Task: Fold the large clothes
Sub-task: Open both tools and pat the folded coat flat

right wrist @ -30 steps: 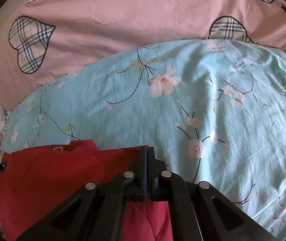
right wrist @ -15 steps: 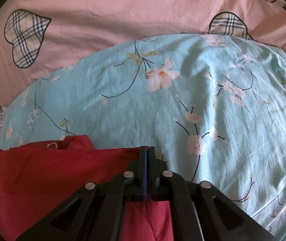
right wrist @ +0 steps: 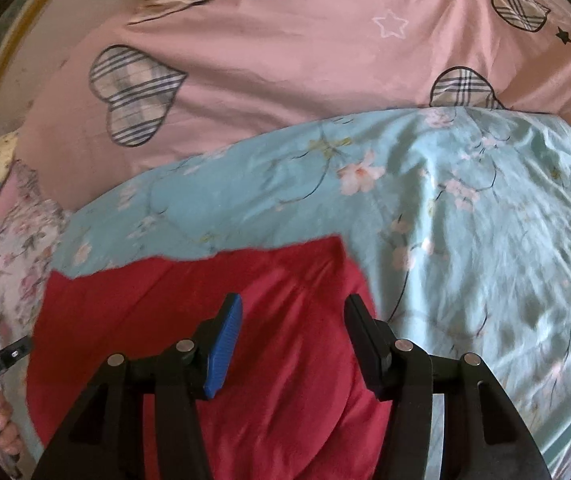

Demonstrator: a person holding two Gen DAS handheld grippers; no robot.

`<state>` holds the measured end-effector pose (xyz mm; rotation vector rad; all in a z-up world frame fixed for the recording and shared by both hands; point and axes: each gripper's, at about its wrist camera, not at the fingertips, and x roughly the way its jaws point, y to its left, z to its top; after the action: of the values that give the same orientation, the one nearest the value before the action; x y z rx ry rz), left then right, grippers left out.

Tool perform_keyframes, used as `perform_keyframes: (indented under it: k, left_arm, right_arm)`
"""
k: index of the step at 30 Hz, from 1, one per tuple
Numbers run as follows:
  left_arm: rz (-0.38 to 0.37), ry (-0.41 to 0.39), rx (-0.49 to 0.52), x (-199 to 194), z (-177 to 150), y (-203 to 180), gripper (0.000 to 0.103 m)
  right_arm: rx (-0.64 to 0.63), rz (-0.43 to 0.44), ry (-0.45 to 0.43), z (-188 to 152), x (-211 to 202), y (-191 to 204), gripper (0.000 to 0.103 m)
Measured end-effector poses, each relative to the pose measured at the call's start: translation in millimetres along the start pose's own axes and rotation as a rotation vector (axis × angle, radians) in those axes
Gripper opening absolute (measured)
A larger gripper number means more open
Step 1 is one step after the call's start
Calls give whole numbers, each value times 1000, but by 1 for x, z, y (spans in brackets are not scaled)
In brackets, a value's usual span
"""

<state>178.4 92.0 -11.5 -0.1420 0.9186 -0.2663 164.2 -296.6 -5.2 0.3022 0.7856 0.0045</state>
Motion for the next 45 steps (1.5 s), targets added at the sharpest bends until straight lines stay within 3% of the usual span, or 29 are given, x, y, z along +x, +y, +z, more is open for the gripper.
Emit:
perform_keyframes:
  k: [12,26,45]
  left_arm:
    - [-1,3,-34,-12,-29,11,43]
    - [15,-28,-75,-46,-68,21,43]
    - [-36,0,57,-54,-103,-39,43]
  right_arm:
    - [5,39,36,-55,-28,3,55]
    - [-1,20,-10,-107,-84,6,62]
    - [-138,28,3,-149,-90,69,69]
